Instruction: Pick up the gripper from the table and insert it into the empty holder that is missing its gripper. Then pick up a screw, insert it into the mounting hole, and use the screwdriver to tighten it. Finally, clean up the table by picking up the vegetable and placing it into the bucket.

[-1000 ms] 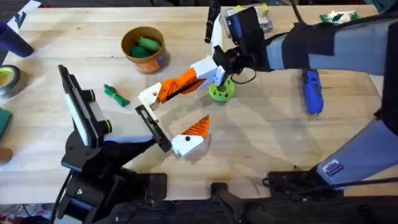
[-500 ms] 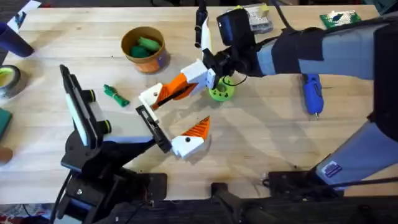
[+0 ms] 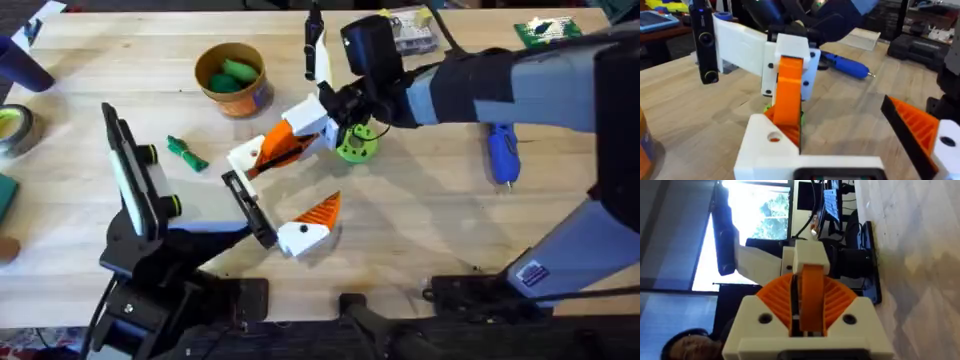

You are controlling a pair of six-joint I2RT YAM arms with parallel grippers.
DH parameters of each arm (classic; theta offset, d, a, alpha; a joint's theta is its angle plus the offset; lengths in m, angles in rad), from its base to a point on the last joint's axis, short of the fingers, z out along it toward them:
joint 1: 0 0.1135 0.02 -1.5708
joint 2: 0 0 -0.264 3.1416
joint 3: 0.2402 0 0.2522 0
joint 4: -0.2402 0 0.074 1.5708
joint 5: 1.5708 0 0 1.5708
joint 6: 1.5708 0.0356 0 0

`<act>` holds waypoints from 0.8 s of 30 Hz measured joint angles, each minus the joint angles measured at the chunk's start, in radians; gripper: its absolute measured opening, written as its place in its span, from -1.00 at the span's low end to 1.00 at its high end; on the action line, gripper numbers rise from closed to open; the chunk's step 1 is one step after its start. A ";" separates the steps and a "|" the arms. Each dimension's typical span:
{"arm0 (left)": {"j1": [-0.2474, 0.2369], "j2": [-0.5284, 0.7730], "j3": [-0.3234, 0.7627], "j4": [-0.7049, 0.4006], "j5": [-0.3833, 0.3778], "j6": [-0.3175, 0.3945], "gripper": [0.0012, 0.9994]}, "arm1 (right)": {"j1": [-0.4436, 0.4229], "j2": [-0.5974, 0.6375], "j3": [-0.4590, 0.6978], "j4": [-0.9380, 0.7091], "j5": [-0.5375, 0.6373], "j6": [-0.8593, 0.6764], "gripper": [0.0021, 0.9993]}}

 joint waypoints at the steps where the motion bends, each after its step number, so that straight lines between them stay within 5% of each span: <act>1: 0.000 0.000 0.000 0.000 -0.001 0.000 0.99 | 0.004 0.000 0.000 0.004 0.000 0.001 -0.42; 5: 0.000 0.000 0.000 0.000 0.003 0.000 0.99 | 0.005 0.000 0.000 0.019 0.000 0.011 -0.10; 11: -0.015 0.000 0.000 -0.003 0.074 0.000 0.99 | 0.007 0.000 0.001 0.026 0.000 0.011 0.95; 18: -0.015 0.000 0.000 -0.004 0.088 0.000 0.99 | -0.040 0.000 0.001 0.025 0.001 0.012 0.99; 24: -0.015 0.000 0.000 -0.004 0.098 0.000 0.99 | -0.181 0.000 0.001 0.025 0.018 0.012 0.99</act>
